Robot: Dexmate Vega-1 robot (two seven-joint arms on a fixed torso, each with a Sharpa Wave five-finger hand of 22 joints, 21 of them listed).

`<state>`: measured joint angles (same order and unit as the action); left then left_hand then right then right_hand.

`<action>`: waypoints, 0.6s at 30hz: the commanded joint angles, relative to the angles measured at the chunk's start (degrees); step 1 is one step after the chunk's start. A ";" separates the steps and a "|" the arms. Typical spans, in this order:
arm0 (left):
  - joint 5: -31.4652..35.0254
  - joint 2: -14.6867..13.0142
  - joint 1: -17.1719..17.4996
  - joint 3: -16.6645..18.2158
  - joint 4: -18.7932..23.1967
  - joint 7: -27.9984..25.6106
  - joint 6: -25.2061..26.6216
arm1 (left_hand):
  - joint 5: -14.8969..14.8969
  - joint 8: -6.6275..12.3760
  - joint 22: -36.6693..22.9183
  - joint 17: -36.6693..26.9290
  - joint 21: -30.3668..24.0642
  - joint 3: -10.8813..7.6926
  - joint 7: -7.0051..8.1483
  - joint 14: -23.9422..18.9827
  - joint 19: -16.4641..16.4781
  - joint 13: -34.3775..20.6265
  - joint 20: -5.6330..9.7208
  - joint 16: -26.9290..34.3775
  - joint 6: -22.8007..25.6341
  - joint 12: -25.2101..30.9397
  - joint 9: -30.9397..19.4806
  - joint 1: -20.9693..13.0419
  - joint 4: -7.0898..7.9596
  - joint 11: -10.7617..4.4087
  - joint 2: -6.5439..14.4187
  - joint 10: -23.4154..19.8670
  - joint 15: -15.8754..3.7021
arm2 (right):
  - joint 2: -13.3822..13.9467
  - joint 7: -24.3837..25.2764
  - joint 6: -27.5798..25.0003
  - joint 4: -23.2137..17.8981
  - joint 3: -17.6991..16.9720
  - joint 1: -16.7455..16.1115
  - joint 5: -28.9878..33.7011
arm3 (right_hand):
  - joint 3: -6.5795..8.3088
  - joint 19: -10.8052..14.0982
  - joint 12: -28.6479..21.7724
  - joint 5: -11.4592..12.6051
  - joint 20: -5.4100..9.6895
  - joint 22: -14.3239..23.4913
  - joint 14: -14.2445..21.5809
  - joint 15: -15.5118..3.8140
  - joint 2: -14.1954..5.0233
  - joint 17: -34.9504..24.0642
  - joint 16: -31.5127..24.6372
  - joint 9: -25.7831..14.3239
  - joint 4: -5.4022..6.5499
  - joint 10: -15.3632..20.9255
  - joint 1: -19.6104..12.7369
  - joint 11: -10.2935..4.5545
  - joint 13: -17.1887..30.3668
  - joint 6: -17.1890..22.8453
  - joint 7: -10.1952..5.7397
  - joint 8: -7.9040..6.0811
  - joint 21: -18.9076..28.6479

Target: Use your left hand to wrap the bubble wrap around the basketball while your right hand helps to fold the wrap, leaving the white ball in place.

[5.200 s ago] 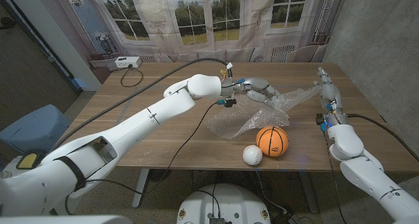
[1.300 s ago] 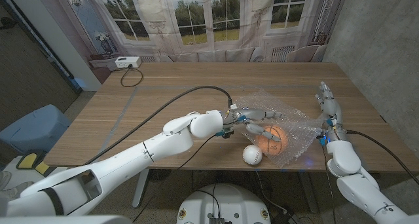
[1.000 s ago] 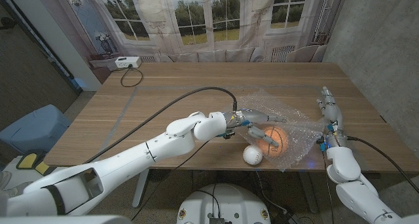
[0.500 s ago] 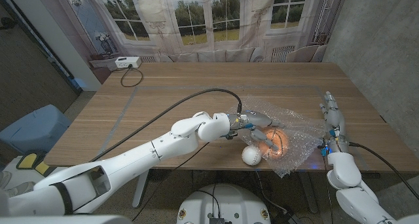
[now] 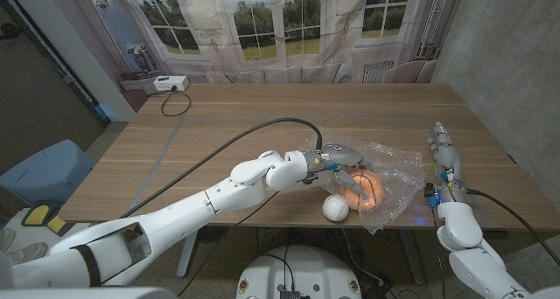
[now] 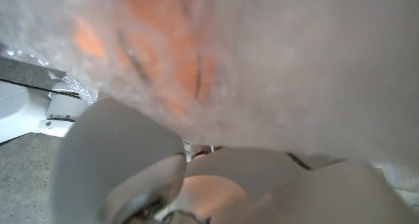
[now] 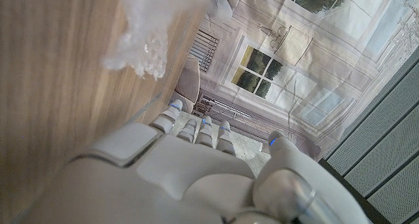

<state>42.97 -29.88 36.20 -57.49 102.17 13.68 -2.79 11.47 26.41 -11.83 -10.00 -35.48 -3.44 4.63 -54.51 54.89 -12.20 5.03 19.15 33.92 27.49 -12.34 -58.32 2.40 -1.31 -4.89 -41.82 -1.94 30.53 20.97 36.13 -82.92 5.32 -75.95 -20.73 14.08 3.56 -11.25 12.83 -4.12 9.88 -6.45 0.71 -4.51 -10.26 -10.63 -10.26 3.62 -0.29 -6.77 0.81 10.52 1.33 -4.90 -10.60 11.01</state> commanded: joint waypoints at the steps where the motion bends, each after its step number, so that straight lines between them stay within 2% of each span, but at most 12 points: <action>1: 4.02 -0.10 0.96 0.28 -1.22 -6.50 -1.16 | 0.07 1.03 -0.33 -4.93 -1.37 -12.59 -5.60 -16.96 1.32 -9.50 0.91 2.23 19.68 1.84 -2.94 -16.15 -12.04 -5.66 13.88 -15.19 -11.27 | 0.34 0.09 -0.98 0.29 0.32 0.95 -0.01 | 0.07 0.08 0.05 0.36 0.17 0.17 -0.21 0.29 0.10 -0.15 -0.35 -0.11 -0.23 0.23 -0.39 0.09 0.28 -0.19 -0.56 -0.09 0.25; 5: 3.80 0.05 1.30 0.91 -1.60 -8.32 -1.69 | -0.34 1.37 -0.51 -5.80 -2.46 -12.70 -5.50 -18.15 1.95 -10.85 2.08 2.95 20.69 2.27 -2.70 -16.90 -12.15 -5.02 13.40 -14.86 -11.41 | 0.49 0.08 -1.17 0.30 0.42 1.27 -0.02 | 0.11 0.08 0.06 0.37 0.19 0.16 -0.22 0.30 0.04 -0.14 -0.34 -0.11 -0.25 0.20 -0.43 -0.01 0.28 -0.19 -0.57 -0.10 0.25; 8: 3.04 0.26 1.67 1.63 -1.95 -9.81 -1.94 | -0.76 1.40 -0.66 -6.67 -3.31 -12.80 -6.04 -19.42 2.18 -11.90 3.06 3.81 20.89 2.50 -2.50 -17.69 -12.19 -4.17 13.15 -14.66 -11.47 | 0.64 0.21 -1.37 0.20 0.43 1.38 0.11 | 0.12 0.10 0.07 0.37 0.21 0.16 -0.19 0.32 0.02 -0.14 -0.35 -0.11 -0.26 0.17 -0.44 0.03 0.28 -0.22 -0.63 -0.09 0.26; 14: 1.22 1.06 3.08 3.75 -2.30 -14.62 -1.50 | -1.01 1.35 -0.95 -7.94 -4.57 -12.96 -7.12 -20.60 2.25 -13.29 4.05 4.82 20.83 2.51 -2.29 -18.97 -12.25 -2.89 12.88 -14.06 -11.52 | 0.88 -0.08 -1.78 0.34 0.69 1.93 -0.09 | 0.15 0.14 0.06 0.38 0.22 0.16 -0.20 0.34 -0.03 -0.14 -0.33 -0.11 -0.29 0.21 -0.49 0.03 0.28 -0.25 -0.63 -0.08 0.27; 18: 0.18 1.43 3.75 4.95 -2.15 -16.85 -0.62 | -1.00 1.50 -1.16 -8.73 -5.33 -12.93 -7.73 -21.03 2.21 -14.04 4.32 5.37 21.20 2.64 -2.27 -19.75 -12.31 -2.63 12.58 -14.16 -11.51 | 1.11 -0.19 -2.11 0.31 0.85 2.35 -0.08 | 0.17 0.15 0.09 0.38 0.24 0.16 -0.18 0.33 -0.06 -0.13 -0.33 -0.11 -0.32 0.15 -0.52 -0.01 0.28 -0.22 -0.61 -0.10 0.27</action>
<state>45.53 -29.49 38.23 -55.54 100.26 3.78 -4.18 10.45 27.62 -12.74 -13.02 -40.18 -3.55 -4.26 -66.18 57.94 -14.46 7.72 23.97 43.20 30.05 -12.35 -61.01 2.53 1.51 -7.60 -50.42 -3.41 31.14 21.05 34.86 -82.69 5.78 -74.56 -20.72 14.08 3.56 -11.25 12.83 -4.12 9.89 -6.45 0.71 -4.50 -10.26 -10.63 -10.26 3.62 -0.29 -6.77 0.81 10.52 1.01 -5.22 -10.60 11.01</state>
